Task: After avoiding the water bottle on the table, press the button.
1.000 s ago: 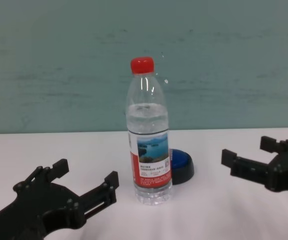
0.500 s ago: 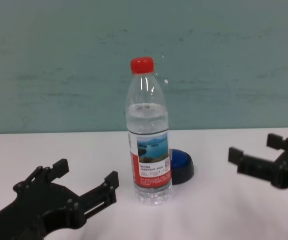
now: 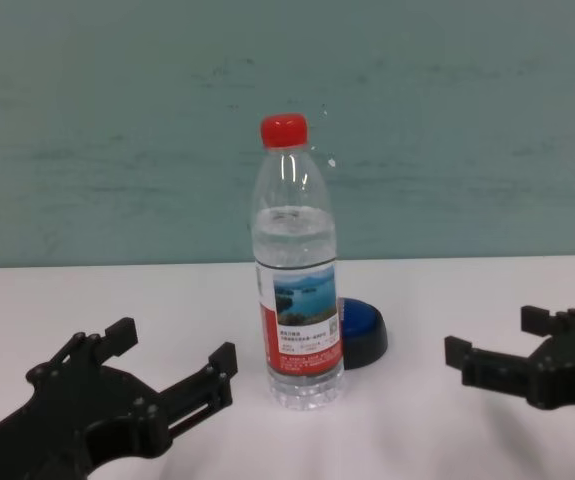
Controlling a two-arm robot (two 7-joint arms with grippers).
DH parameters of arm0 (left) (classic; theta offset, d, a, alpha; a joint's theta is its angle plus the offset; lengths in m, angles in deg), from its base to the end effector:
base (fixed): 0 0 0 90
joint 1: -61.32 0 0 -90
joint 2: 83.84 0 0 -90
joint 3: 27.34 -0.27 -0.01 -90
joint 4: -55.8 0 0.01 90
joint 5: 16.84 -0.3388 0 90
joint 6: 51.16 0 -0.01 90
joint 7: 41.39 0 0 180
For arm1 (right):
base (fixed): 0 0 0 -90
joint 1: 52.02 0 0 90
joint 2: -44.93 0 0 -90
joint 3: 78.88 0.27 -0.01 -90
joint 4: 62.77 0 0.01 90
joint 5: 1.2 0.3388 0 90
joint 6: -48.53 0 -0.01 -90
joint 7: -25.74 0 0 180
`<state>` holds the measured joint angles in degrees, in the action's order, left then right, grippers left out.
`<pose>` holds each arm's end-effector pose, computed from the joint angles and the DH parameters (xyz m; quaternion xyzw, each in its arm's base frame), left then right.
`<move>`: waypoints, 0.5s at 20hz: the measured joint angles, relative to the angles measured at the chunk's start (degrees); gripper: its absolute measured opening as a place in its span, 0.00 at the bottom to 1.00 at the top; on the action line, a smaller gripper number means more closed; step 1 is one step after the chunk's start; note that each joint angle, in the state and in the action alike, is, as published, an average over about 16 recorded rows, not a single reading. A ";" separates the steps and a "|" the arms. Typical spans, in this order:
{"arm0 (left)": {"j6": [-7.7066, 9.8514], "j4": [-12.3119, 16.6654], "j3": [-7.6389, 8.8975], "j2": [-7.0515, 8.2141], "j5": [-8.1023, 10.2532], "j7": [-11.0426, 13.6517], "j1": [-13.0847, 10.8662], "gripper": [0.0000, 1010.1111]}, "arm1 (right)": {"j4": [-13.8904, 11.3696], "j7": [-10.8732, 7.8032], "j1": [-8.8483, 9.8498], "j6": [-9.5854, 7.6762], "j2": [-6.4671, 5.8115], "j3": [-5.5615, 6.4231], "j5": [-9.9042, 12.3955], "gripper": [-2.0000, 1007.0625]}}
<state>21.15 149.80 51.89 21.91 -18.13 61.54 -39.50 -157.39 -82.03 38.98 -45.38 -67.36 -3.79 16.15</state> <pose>0.2963 0.0041 -0.3227 0.0397 -0.1359 0.5098 0.8486 0.3416 -0.0102 -0.2747 -0.0618 0.0153 -0.4742 0.8781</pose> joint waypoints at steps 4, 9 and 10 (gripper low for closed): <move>0.00 0.00 0.00 0.00 0.00 0.00 0.00 0.99 | 0.08 -0.13 -0.02 -0.12 0.20 0.20 0.07 1.00; 0.00 0.00 0.00 0.00 0.00 0.00 0.00 0.99 | 0.08 -0.68 0.37 1.41 0.41 0.79 0.83 1.00; 0.00 0.00 0.00 0.00 0.00 0.00 0.00 0.99 | 0.06 -0.79 0.46 1.75 0.43 0.89 0.99 1.00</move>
<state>21.15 149.80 51.89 21.91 -18.13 61.54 -39.50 -157.33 -82.82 39.44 -43.63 -66.93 -2.90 17.13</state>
